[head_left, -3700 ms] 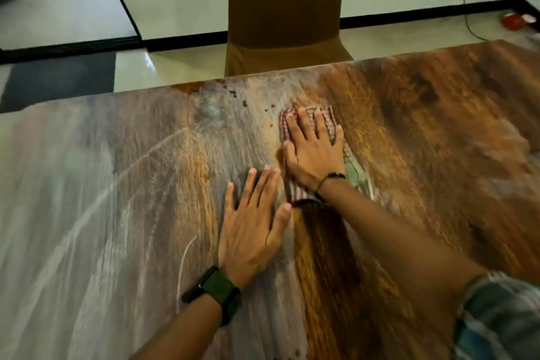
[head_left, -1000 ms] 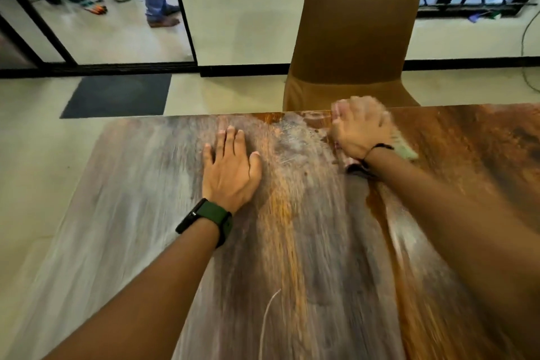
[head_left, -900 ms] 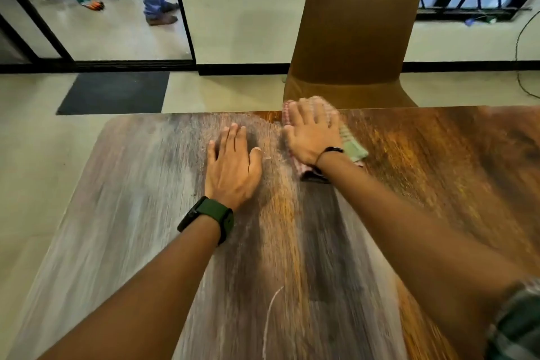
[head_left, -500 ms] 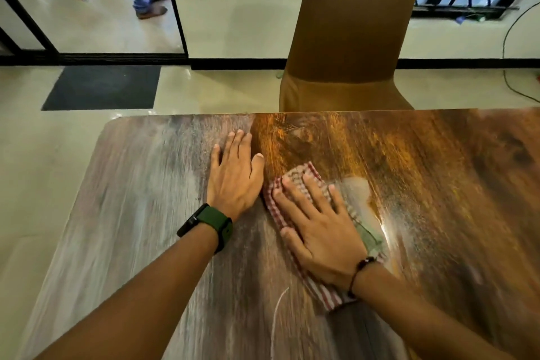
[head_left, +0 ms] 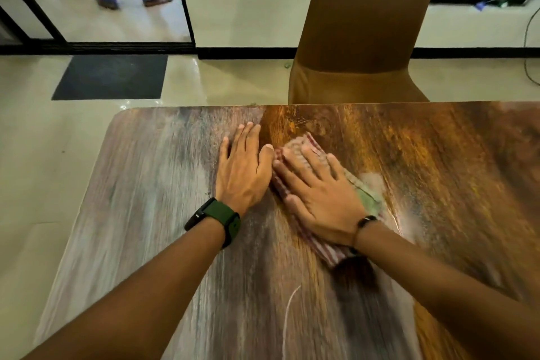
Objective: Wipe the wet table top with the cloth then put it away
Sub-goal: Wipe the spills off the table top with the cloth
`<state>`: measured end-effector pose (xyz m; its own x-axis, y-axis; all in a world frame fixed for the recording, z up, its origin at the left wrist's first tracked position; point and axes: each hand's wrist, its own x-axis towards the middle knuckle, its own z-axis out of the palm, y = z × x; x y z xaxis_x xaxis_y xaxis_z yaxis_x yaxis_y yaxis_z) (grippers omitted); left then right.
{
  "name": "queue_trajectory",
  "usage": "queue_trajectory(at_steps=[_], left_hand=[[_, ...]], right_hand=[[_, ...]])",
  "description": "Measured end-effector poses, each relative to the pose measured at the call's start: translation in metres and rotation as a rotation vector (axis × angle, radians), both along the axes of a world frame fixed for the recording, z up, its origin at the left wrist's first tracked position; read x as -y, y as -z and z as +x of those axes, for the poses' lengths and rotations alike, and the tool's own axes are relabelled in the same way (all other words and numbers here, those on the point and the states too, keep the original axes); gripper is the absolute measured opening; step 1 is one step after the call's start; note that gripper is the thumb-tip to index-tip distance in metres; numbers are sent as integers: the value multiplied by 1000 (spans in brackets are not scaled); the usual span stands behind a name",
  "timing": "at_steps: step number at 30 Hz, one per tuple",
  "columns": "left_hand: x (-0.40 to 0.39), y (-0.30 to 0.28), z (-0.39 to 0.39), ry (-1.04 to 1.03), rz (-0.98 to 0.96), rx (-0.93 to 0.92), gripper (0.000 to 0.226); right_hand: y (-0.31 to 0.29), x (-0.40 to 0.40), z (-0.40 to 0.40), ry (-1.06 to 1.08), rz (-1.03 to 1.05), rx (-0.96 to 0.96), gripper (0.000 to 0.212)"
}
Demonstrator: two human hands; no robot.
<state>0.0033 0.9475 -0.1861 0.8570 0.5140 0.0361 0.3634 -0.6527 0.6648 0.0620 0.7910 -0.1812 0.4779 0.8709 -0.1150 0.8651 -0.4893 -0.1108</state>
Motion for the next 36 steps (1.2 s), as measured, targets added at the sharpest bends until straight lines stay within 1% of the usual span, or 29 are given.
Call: queue_trajectory(at_steps=[2, 4, 6, 8, 10, 13, 15, 17, 19, 22, 24, 26, 28, 30, 32, 34, 36], left_hand=[[0, 0, 0, -4, -27, 17, 66], [1, 0, 1, -6, -40, 28, 67], [1, 1, 1, -9, -62, 51, 67], [0, 1, 1, -11, -90, 80, 66], [0, 2, 1, -18, -121, 117, 65], [-4, 2, -1, -39, -158, 158, 64], [-5, 0, -5, -56, -190, 189, 62], [-5, -3, -7, -62, -219, 206, 61], [-5, -4, -8, -58, -224, 201, 62], [-2, -7, -3, -64, -231, 189, 62], [-1, -7, -2, -60, -218, 187, 64], [-1, -5, -2, -50, -208, 187, 64], [-1, -4, -1, -52, -212, 190, 64], [-1, -4, -2, -56, -236, 209, 62], [-3, -4, -4, -54, -244, 251, 61], [-3, -4, -6, -47, -205, 259, 59], [-2, -6, -8, -39, -175, 243, 59]], right_hand=[[-2, 35, 25, 75, -46, 19, 59], [-3, 50, 64, 245, -75, 40, 62], [-3, 37, 93, 389, -74, 19, 63], [2, 5, 101, 448, -57, 8, 58], [2, -37, 87, 414, -25, 5, 56], [0, -82, 30, 228, -38, 22, 61], [-1, -76, -15, 74, -36, 19, 67], [-2, -39, -37, -16, 16, -25, 63], [-2, 8, -27, 43, 29, -48, 63], [-4, 59, 24, 328, -43, 9, 63], [-6, 58, 55, 464, -56, 2, 64], [-2, 31, 66, 506, -44, 4, 67], [0, -10, 55, 461, -11, -14, 66], [0, -44, 22, 336, 15, -9, 61], [1, -58, -23, 200, 46, 4, 60], [2, -37, -63, 131, 84, -21, 58], [1, 6, -72, 159, 91, -38, 59]])
